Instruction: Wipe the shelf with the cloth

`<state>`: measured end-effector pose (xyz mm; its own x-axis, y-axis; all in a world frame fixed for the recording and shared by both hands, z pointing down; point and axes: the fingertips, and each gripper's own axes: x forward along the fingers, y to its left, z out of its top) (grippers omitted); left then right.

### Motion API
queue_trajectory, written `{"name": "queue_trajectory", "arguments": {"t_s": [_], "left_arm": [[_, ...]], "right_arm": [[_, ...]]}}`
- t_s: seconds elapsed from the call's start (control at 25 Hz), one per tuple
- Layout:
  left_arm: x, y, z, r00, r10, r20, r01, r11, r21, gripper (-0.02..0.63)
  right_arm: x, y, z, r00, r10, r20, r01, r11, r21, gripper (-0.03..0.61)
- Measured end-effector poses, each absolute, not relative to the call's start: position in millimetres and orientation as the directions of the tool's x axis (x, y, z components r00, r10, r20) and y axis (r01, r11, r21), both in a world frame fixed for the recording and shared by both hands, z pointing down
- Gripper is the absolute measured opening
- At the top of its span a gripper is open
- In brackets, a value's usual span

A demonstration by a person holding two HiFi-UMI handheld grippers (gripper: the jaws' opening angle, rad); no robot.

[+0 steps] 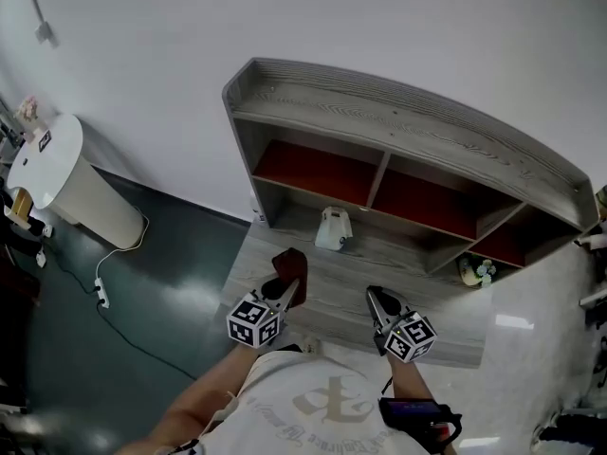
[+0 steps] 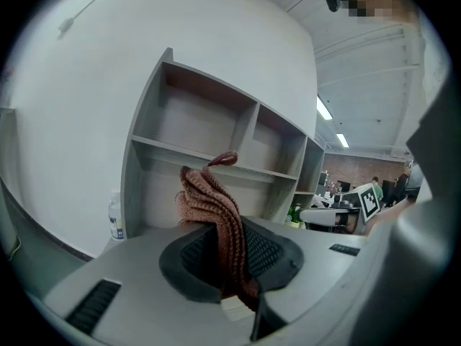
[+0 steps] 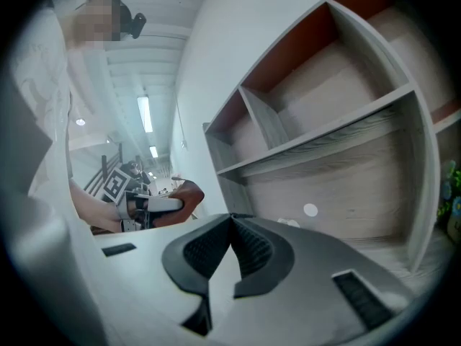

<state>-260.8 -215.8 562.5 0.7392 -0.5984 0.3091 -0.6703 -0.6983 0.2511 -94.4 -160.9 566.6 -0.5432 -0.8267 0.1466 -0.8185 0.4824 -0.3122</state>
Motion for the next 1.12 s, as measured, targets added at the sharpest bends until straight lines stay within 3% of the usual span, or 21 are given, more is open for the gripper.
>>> {"name": "queue_trajectory", "arguments": {"t_s": [0.36, 0.68, 1.12], "left_arm": [[-272, -300, 524, 0.682, -0.671, 0.290, -0.725, -0.672, 0.151, 0.069], [-307, -368, 492, 0.546, -0.786, 0.291, -0.821, -0.571, 0.000, 0.067], [-298, -425, 464, 0.519, -0.794, 0.315, -0.824, -0.563, -0.062, 0.069]], "right_arm": [[-102, -208, 560, -0.538, -0.826, 0.166, -0.827, 0.478, -0.297, 0.005], [-114, -229, 562, -0.523, -0.833, 0.179, -0.835, 0.460, -0.301, 0.005], [-119, -230, 565, -0.534, -0.823, 0.194, -0.829, 0.465, -0.312, 0.005]]}}
